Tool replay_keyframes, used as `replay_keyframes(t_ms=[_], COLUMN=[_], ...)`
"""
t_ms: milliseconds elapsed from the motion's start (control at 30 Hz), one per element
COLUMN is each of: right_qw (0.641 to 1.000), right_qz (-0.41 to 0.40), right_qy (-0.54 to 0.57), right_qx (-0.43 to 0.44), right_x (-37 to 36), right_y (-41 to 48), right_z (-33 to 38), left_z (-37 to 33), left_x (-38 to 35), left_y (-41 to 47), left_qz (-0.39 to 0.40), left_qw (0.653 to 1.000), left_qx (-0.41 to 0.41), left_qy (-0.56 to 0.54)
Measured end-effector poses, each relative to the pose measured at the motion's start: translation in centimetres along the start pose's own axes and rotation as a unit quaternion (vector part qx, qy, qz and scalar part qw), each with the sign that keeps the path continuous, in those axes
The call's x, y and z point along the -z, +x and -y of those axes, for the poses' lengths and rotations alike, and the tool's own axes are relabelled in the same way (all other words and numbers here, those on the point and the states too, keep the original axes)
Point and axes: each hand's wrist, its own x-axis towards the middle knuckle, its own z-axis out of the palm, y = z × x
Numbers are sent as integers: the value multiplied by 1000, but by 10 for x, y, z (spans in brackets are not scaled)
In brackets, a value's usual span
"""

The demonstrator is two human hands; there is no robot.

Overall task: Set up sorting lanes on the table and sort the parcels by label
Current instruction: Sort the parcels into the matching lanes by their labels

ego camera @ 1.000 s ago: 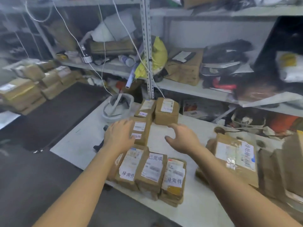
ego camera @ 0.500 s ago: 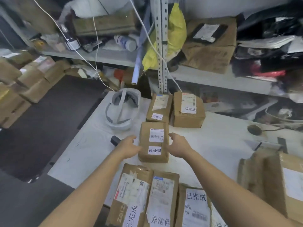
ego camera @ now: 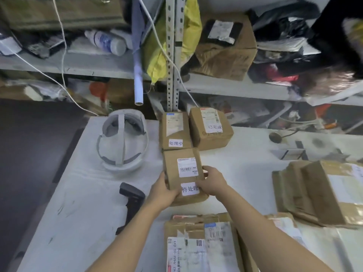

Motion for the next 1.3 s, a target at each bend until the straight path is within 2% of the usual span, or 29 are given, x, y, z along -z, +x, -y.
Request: replay_keyframes(t_ms=[167,367,500,667,833,967,1300], right_qw=[997,978,959,941,937,944,960], right_qz=[-53,-163,-224,-270,-300,-284,-237], right_qy=[24,58,105,149,136,136,133], right_qx=[41,119,136,139,114,98,75], right_x=[30,95,149,221,294,332,344], right_y=[-32,-85,-125,-162,-192,-199,-183], right_z=[1,-6,-36,-105,-179,-227,-270], left_z=[-36,-103,-143,-190,-230,-245,-236], left_x=[-3,-35,-80,-157,-250,-313,-363], left_y=[-24,-57,-87,-131,-164,-173,-164], left_qz=[-36,-57,-39,-10,15,43,71], left_qw=[997,986,973,957,957,966,977], left_qx=[-63,-159,-227,-290,-291,-255,-197], left_qy=[9,-12,-25,-7,0,5,34])
